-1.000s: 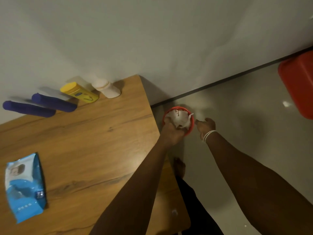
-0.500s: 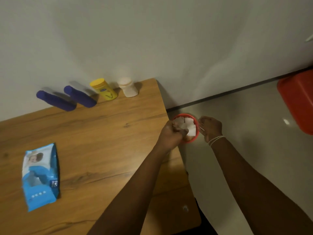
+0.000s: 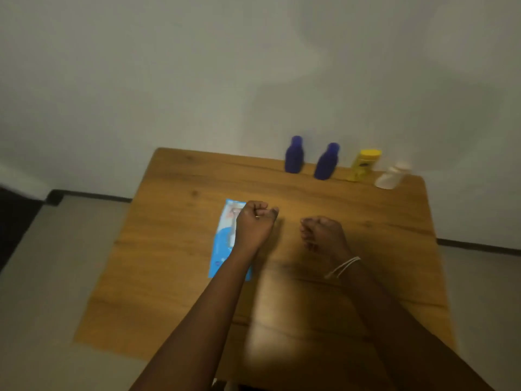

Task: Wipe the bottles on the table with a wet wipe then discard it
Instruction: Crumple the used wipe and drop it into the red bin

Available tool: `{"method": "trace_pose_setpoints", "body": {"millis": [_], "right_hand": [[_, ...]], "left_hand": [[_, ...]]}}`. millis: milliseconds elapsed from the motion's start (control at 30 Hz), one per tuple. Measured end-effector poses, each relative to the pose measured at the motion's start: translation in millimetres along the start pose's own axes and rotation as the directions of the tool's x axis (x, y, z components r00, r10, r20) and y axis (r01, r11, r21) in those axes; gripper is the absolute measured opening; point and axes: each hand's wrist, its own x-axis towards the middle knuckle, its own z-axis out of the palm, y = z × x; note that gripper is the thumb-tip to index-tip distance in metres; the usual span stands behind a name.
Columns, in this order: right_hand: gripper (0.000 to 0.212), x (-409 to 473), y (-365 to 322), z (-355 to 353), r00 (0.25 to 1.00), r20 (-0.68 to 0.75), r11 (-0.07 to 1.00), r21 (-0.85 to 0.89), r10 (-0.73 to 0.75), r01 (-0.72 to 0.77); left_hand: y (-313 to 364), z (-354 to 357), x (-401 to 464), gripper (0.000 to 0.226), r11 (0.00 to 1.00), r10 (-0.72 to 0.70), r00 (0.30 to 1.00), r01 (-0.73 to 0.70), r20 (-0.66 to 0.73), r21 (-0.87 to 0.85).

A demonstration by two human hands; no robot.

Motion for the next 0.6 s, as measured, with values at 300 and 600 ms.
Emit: {"method": "trace_pose_setpoints", "body": {"millis": [300,600], "right_hand": [[0.018,9.1,34.5,137.8,0.998,-0.060,0.983,-0.182,0.012,-0.023],[0.026,40.1,22.0,152.6,0.987,-0.152,0.991,-0.127,-0.057,0.038]], "left_hand": [[-80.5,-119.9,56.2,0.049,0.923,-0.118,0.993,0.102,0.022,0.371],[-69.5,-93.8,95.3,0.031,0.967,-0.052,0.991,0.019,0.123,0.255]]}}
